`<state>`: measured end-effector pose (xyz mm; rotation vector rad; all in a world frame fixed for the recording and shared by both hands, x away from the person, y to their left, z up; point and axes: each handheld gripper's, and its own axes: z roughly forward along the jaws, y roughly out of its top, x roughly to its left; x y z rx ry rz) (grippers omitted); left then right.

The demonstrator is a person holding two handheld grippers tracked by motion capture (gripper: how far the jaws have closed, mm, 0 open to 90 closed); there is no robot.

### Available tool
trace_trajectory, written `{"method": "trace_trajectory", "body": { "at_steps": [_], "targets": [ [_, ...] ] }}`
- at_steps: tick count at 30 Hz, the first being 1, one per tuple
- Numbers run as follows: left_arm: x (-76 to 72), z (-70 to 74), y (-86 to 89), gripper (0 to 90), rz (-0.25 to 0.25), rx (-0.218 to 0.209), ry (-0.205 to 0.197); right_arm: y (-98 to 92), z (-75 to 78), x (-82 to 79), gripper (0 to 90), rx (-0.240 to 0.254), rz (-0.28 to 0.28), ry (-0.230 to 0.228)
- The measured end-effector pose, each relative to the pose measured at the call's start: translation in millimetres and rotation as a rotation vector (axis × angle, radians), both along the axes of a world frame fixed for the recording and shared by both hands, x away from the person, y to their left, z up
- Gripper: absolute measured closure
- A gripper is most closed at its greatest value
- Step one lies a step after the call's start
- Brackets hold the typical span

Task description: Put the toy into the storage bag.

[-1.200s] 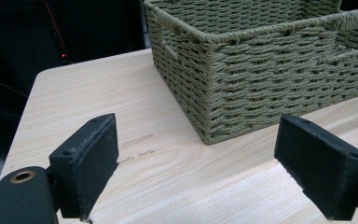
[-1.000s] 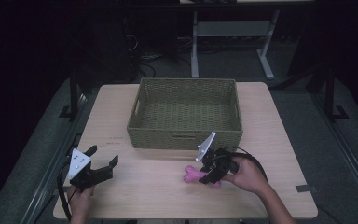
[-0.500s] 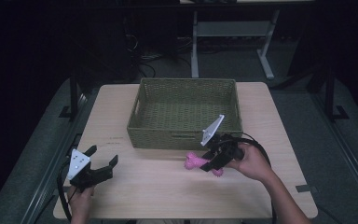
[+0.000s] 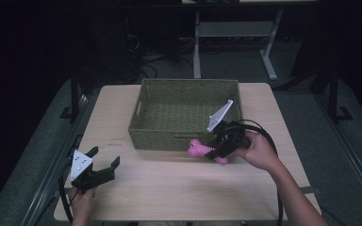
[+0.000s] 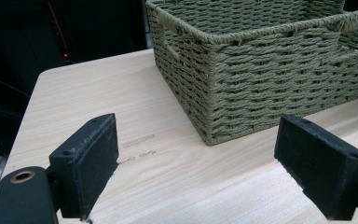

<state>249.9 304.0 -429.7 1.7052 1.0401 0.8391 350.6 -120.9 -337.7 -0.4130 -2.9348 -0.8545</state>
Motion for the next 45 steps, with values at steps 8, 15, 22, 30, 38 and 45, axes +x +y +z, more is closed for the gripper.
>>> {"method": "trace_trajectory", "body": {
  "at_steps": [8, 15, 22, 30, 38, 45],
  "targets": [
    [-1.0, 0.3, 1.9, 13.0, -0.002, -0.004, -0.002, 2.4, 5.7, 8.0, 58.3, 0.006, -0.001, 0.006],
    [-0.6, 0.3, 2.0, 13.0, -0.001, 0.000, -0.001, 5.0, 13.6, 14.7, 58.2, 0.003, 0.002, 0.008],
    [-0.7, 0.1, 2.6, 13.0, 0.003, -0.009, -0.002, 4.6, 22.4, 23.6, 58.3, 0.018, -0.006, 0.010],
    [-0.5, 0.1, 2.5, 13.0, 0.003, -0.009, -0.003, 5.6, 30.6, 32.3, 58.2, 0.023, -0.017, 0.012],
    [-0.2, 0.0, 3.9, 13.0, 0.003, -0.010, -0.001, 4.1, 34.5, 44.0, 58.2, 0.031, -0.026, 0.019],
    [-0.4, 0.1, 4.7, 13.0, 0.006, -0.012, -0.004, 3.6, 34.8, 52.9, 58.2, 0.028, -0.039, 0.033]
  ]
}}
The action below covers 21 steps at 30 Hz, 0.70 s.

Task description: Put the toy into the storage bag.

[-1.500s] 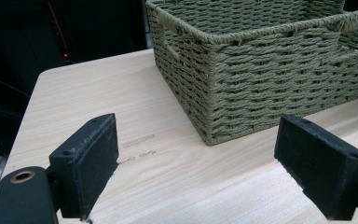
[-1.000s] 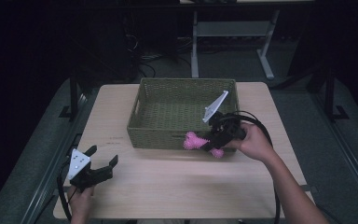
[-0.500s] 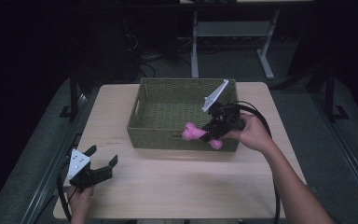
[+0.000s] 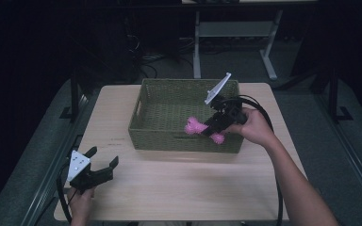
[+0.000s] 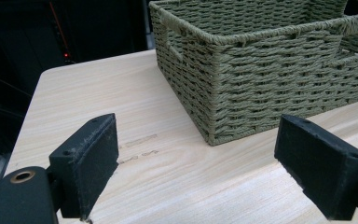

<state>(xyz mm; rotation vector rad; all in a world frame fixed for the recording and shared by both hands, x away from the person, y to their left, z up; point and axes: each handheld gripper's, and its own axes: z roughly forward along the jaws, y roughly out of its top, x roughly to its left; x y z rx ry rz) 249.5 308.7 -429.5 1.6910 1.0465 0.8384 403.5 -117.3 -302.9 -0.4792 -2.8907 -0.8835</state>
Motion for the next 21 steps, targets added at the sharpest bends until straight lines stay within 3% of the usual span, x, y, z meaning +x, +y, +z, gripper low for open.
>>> {"method": "trace_trajectory", "body": {
  "at_steps": [21],
  "targets": [
    [-0.3, 0.0, 0.9, 13.0, 0.001, -0.003, 0.000, -2.6, 4.2, 23.1, 58.2, -0.004, -0.036, 0.020]
  ]
}}
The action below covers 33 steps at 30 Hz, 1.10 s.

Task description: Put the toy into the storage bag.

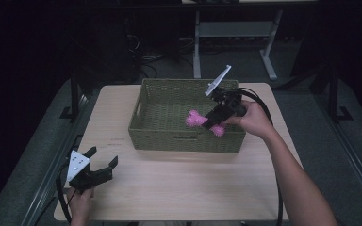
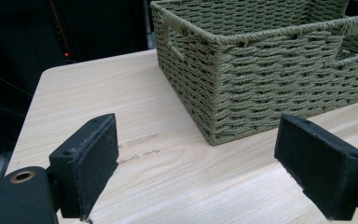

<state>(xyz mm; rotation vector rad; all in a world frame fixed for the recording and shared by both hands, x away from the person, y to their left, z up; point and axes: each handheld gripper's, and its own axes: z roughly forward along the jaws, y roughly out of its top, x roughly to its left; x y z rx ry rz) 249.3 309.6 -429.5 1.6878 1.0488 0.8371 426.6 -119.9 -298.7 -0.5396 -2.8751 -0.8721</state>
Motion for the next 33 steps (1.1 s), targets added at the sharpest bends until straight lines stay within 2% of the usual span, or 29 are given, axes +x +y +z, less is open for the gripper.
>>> {"method": "trace_trajectory", "body": {
  "at_steps": [5, 9, 12, 33],
  "targets": [
    [0.2, -0.1, 0.2, 13.0, 0.002, -0.001, 0.000, -0.4, 0.0, 7.0, 58.2, -0.010, -0.008, 0.001],
    [0.0, 0.1, 0.3, 13.0, 0.001, 0.000, 0.000, -0.2, -0.8, 11.6, 58.2, 0.000, -0.015, 0.009],
    [0.0, 0.1, 0.4, 13.0, 0.000, 0.000, 0.002, 0.5, -3.6, 15.0, 58.1, -0.014, -0.021, 0.012],
    [-0.1, 0.3, 1.2, 13.0, -0.001, -0.003, -0.002, 3.0, -21.2, 36.7, 58.0, -0.025, -0.060, 0.047]
  ]
}}
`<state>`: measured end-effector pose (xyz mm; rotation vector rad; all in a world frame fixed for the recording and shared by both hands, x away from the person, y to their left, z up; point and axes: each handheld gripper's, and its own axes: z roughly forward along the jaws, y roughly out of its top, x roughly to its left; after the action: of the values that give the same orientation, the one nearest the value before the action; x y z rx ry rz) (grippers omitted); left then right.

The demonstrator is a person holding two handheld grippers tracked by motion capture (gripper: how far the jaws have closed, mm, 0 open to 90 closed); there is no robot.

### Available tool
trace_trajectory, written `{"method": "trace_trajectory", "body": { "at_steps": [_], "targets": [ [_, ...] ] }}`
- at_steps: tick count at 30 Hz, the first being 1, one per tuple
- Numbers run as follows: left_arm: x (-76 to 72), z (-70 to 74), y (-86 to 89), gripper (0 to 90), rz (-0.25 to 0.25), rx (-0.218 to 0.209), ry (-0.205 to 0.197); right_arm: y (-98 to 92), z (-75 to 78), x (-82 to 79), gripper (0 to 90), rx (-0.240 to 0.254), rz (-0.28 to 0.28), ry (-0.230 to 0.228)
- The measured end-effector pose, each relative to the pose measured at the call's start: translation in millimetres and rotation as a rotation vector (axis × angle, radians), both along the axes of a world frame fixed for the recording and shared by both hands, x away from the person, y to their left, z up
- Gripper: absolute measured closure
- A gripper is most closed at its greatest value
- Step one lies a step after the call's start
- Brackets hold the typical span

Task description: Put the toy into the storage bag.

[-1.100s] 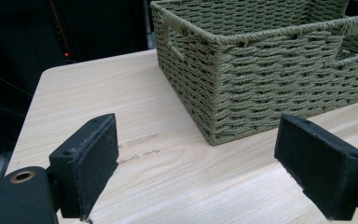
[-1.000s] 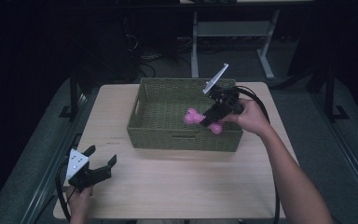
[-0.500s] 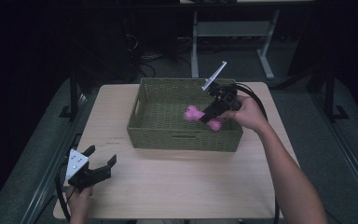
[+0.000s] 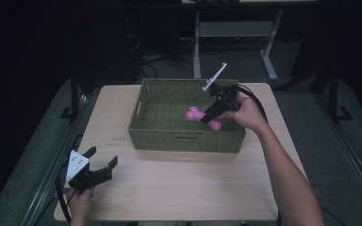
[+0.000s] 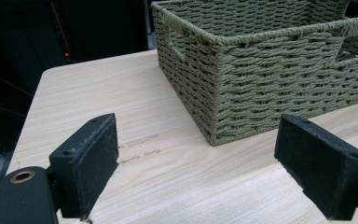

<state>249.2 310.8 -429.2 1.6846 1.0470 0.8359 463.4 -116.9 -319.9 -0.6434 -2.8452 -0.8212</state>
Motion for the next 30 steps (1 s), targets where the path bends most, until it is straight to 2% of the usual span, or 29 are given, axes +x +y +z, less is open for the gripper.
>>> {"method": "trace_trajectory", "body": {
  "at_steps": [18, 30],
  "targets": [
    [0.0, 0.0, -0.2, 13.0, -0.001, 0.002, 0.002, -4.5, -16.2, 13.9, 58.0, 0.003, -0.040, 0.034],
    [0.1, 0.1, 0.7, 13.0, 0.000, 0.003, 0.003, -2.3, -28.4, 21.3, 58.0, -0.025, -0.050, 0.056]
  ]
}}
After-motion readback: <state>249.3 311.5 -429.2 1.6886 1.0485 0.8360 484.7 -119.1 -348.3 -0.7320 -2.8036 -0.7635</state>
